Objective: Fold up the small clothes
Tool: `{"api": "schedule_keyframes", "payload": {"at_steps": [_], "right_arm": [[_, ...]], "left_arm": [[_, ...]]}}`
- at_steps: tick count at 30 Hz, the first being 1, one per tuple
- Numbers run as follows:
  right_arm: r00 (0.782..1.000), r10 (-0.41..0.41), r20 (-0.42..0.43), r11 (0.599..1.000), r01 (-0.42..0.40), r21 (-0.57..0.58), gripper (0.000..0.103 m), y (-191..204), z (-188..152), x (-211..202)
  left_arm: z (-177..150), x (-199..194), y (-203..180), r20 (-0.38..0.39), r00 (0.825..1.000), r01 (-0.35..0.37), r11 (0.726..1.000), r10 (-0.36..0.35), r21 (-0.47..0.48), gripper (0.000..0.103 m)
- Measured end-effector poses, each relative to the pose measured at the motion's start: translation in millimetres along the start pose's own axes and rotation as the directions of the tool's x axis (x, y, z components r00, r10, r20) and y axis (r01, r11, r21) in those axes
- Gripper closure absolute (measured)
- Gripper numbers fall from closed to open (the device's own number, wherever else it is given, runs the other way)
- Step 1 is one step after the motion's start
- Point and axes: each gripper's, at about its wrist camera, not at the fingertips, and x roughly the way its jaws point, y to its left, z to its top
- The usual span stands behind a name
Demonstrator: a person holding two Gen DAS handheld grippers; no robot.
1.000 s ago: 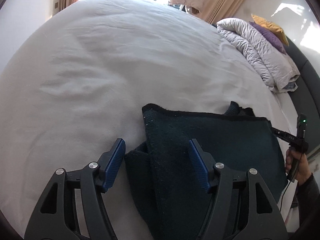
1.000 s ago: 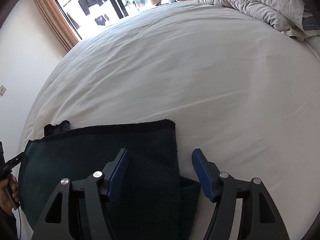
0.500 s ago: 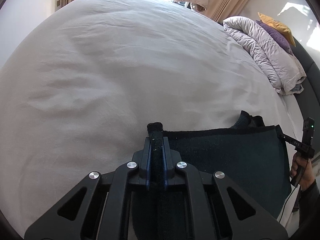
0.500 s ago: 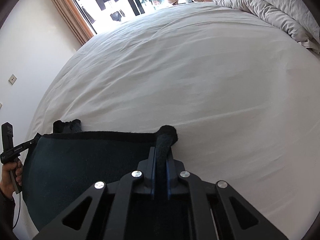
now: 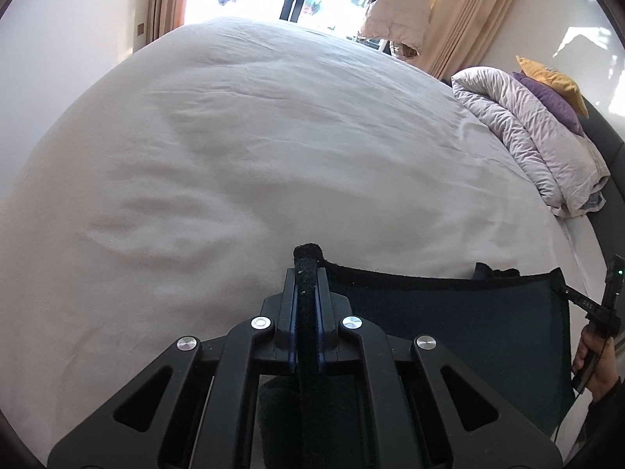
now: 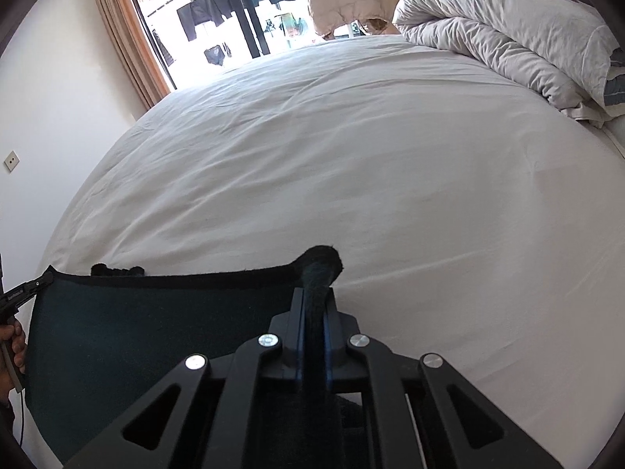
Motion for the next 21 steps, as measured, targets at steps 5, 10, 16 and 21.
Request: {"api": "schedule_keyframes", "payload": {"at_steps": [5,10,16,21], "right_arm": [[0.999,-0.01,-0.033,0.999,0.011,0.033,0.096,-10,-7,17],[0.999,-0.038,-0.024,0.996,0.04,0.083,0.062,-21,-7,6],[0.988,0.085,0.13,0.974,-0.11,0.197,0.067,-14,-22,-68],[0.899,0.431,0.079,0.891,-0.438,0.121,0.07,82,-58,-67]], "left_arm": [[-5,21,-3,-0.033,0.999,-0.035,0.999,0.036,0.018,0.097],[-3,12,10,-0.024,0.999,-0.049,0.998,0.048,-0.044,0.093],[7,-64,4,0.139,0.989,-0.05,0.998,0.055,-0.037,0.093],[-39,-57,-74,0.059,0.99,0.12,0.99,-0.125,0.08,0.093]]}}
